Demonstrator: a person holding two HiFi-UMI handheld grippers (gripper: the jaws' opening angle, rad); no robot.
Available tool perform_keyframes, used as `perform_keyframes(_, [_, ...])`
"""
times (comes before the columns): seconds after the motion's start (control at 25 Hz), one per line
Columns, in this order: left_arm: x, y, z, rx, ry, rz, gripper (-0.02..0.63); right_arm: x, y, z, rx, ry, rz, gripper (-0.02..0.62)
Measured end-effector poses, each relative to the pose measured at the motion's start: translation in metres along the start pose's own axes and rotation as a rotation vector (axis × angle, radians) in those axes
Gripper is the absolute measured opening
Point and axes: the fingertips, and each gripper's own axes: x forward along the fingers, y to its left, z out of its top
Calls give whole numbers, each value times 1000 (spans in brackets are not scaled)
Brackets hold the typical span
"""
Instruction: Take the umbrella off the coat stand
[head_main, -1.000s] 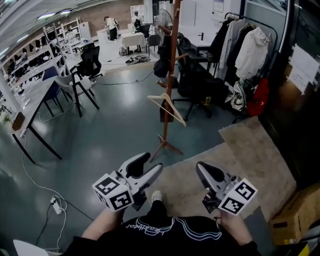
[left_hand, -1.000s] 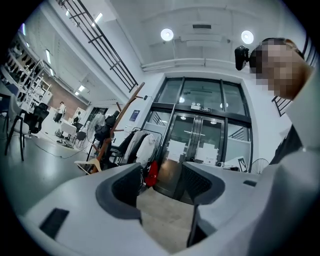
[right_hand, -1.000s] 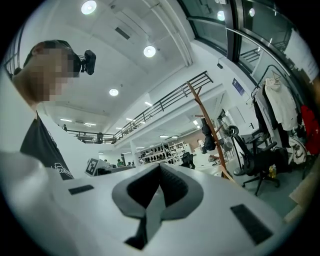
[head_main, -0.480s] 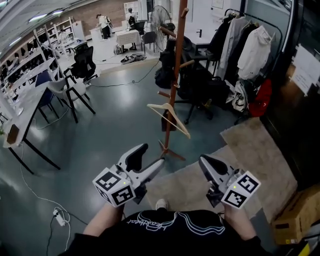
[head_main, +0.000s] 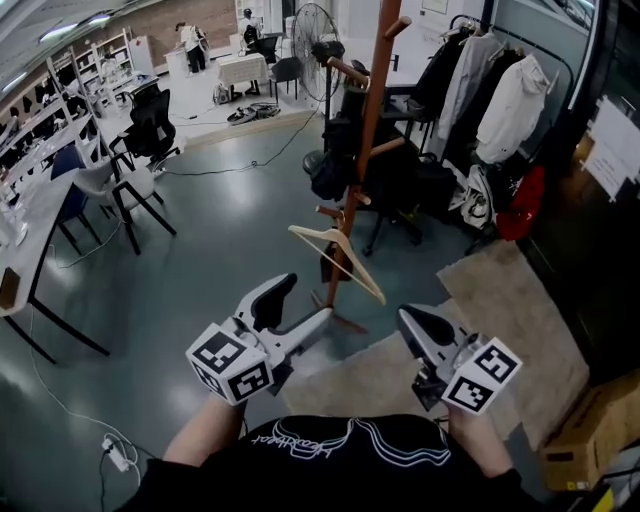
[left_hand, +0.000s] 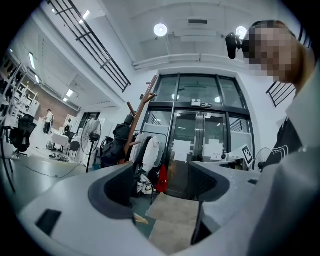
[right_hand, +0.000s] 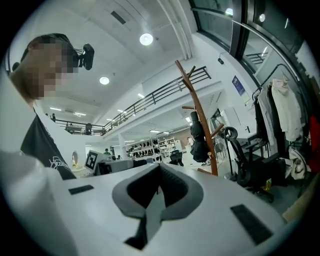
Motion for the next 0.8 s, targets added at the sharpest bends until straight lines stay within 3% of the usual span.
perform_keyframes(0.48, [58, 68, 9, 87, 27, 26, 325, 29, -47, -8, 21, -6, -43, 2])
perform_keyframes(0.8, [102, 97, 22, 128, 41, 55, 325, 55, -85, 3, 32, -7, -8, 2])
